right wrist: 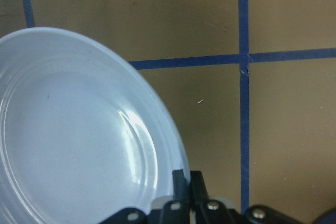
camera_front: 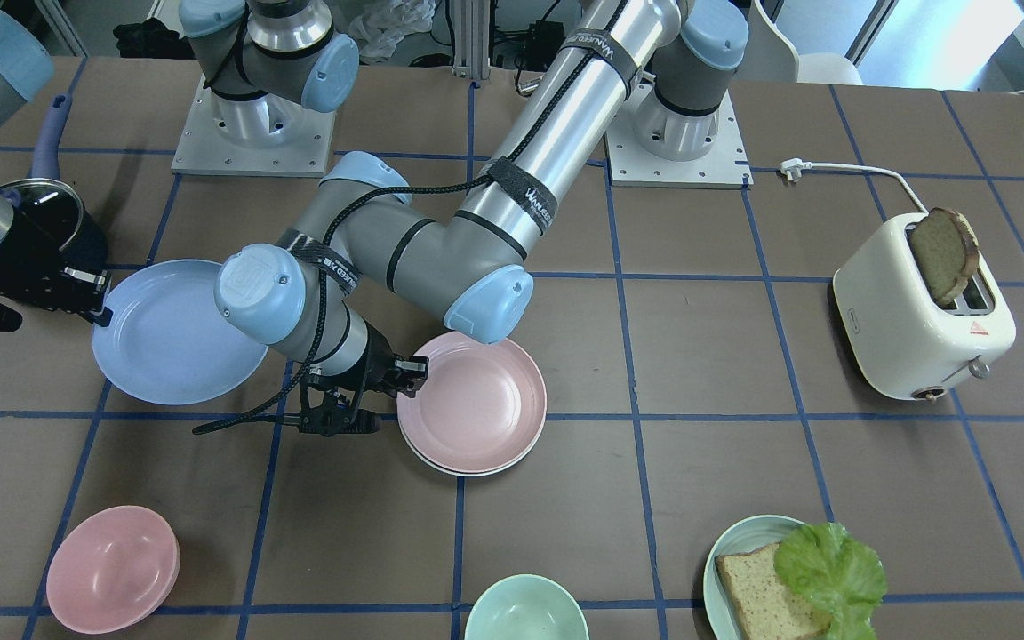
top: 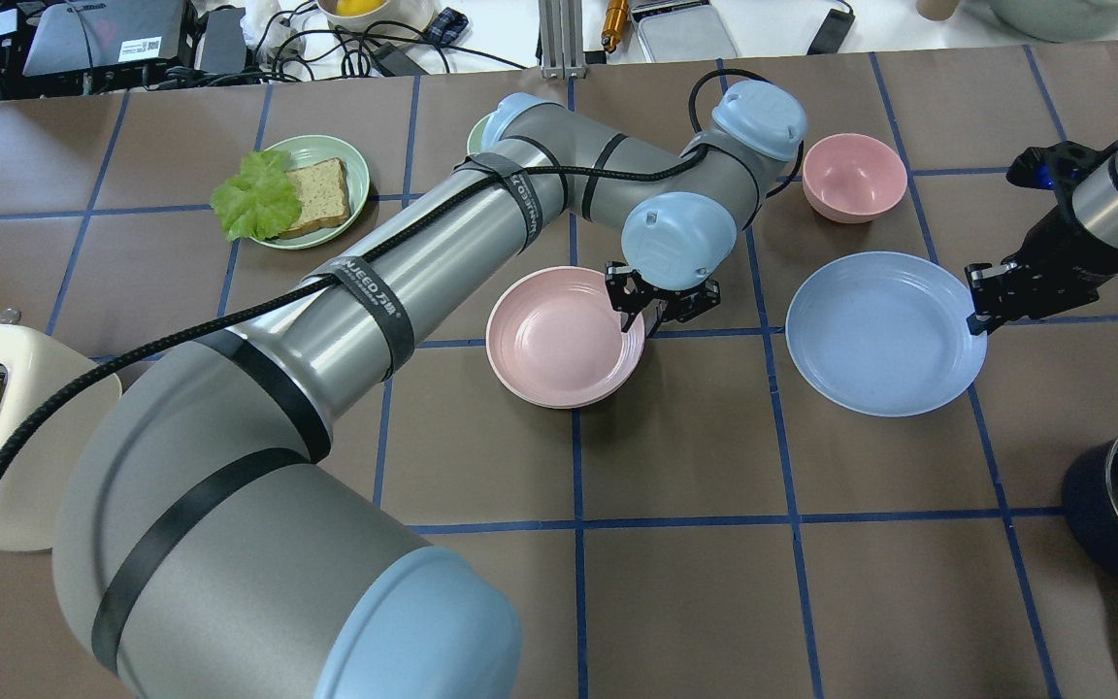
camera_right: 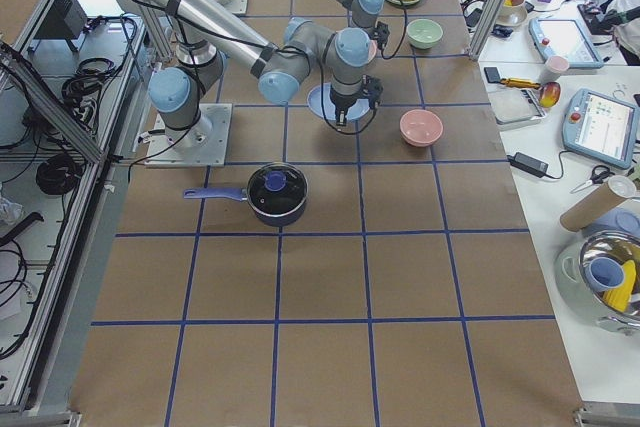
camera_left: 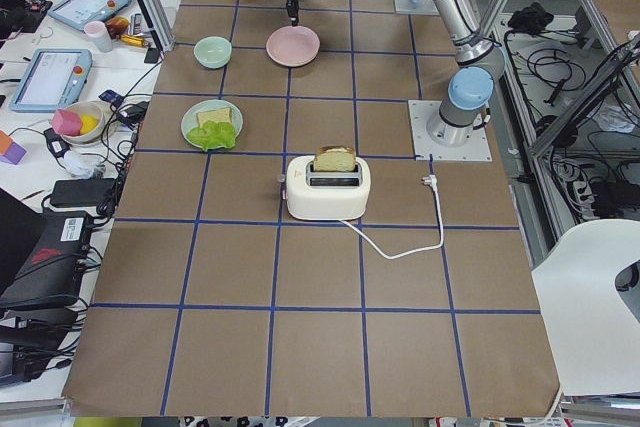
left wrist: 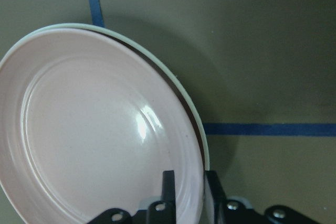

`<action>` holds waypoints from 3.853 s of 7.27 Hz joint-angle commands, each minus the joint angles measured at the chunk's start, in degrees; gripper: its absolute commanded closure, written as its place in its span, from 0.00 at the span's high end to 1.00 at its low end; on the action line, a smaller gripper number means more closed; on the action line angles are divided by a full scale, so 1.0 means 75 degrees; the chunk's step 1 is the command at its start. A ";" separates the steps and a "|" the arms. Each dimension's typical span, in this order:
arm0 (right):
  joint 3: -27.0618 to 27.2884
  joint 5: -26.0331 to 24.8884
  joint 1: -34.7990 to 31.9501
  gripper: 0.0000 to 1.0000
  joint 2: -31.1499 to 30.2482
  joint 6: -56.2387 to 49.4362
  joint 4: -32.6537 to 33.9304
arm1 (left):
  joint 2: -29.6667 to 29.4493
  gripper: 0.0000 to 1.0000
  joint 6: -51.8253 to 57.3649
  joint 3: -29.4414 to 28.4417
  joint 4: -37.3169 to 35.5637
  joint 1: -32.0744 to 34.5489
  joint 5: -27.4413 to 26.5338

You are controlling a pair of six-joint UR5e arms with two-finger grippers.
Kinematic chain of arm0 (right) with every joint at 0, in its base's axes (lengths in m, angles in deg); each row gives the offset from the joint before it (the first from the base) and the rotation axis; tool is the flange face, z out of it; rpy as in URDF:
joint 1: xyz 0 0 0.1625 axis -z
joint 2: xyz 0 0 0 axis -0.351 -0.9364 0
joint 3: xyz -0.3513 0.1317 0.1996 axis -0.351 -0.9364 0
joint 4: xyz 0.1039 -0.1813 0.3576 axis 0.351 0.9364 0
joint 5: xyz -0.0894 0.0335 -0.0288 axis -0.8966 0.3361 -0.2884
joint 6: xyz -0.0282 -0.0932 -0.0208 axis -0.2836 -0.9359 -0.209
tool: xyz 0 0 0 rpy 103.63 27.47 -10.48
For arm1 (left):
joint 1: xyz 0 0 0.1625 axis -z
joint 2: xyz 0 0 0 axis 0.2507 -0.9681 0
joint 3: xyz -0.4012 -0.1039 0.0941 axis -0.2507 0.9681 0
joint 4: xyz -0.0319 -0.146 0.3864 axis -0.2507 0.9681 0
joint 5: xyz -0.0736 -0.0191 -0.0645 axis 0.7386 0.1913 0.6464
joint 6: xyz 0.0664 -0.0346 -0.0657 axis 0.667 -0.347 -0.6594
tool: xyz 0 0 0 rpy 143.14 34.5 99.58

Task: Stack three plates with pink and blue

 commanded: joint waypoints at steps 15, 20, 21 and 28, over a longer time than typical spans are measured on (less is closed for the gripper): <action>-0.0931 -0.0006 -0.4885 0.00 0.1671 0.6854 0.1155 | 0.3464 0.91 0.2185 -0.0450 0.3226 -0.2835 0.0076; -0.0920 -0.0054 -0.5097 1.00 0.1859 0.6937 0.1716 | 0.4742 0.83 0.2938 0.0979 0.3098 -0.3565 0.0486; -0.1001 -0.0065 -0.5074 1.00 0.1848 0.6914 0.1718 | 0.4965 0.83 0.2962 0.1237 0.3016 -0.3565 0.0498; -0.3182 -0.0499 -0.3951 1.00 0.0539 0.3547 -0.1901 | 0.6244 1.00 0.3442 0.3559 0.0578 -0.3600 0.1384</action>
